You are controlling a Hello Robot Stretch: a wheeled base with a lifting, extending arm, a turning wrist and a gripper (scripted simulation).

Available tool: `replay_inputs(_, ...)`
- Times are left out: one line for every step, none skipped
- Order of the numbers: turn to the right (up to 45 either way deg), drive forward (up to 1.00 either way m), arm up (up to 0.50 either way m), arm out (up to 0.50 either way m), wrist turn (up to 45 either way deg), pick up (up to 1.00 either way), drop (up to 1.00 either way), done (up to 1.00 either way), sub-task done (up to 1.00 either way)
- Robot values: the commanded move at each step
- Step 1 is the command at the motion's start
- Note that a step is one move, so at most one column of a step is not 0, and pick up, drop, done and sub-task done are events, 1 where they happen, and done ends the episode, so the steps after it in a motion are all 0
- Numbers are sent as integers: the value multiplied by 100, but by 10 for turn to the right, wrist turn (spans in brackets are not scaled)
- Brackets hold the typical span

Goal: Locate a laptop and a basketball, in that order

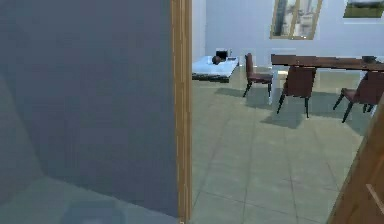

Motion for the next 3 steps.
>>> replay_inputs(210, 0, 0, 0, 0, 0, 0, 0, 0)
replay_inputs(0, 50, 0, 0, 0, 0, 0, 0, 0)
replay_inputs(150, 0, 0, 0, 0, 0, 0, 0, 0)
